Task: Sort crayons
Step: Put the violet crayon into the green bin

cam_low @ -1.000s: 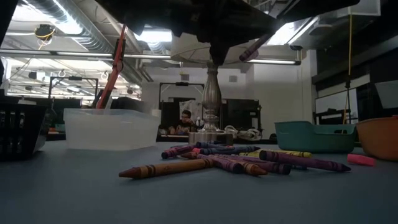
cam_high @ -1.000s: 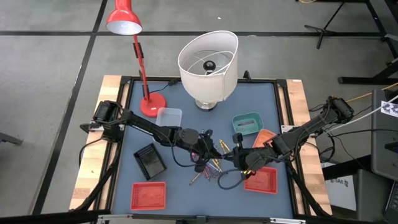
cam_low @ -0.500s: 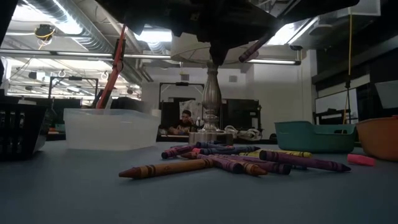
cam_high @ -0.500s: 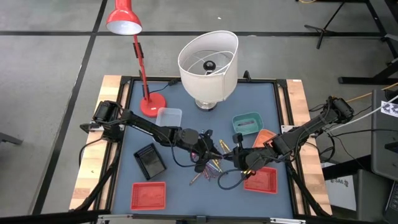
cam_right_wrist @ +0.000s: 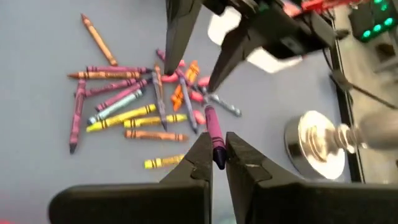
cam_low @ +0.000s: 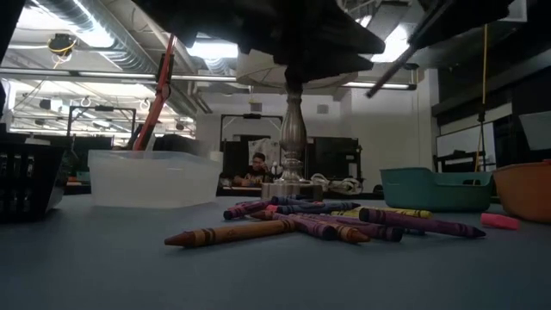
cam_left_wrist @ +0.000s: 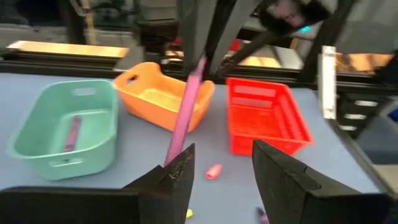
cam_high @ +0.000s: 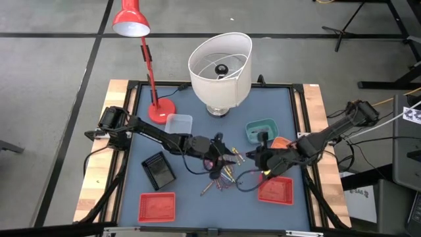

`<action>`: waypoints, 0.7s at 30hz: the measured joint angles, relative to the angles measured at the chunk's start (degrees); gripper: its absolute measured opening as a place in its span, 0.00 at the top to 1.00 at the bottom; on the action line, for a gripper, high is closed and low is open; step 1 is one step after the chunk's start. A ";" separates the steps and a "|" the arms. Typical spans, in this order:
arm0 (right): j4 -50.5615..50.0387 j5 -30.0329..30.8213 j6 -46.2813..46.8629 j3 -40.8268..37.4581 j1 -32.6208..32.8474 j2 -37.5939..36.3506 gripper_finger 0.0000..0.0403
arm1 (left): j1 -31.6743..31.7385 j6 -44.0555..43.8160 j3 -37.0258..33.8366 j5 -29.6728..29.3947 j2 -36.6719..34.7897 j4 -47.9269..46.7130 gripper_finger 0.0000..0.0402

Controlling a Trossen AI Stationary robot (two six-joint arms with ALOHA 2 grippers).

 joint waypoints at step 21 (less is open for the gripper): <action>-19.60 14.23 21.80 -12.71 -2.05 -14.62 0.94 | -0.37 0.02 0.00 -0.30 0.00 -0.03 0.65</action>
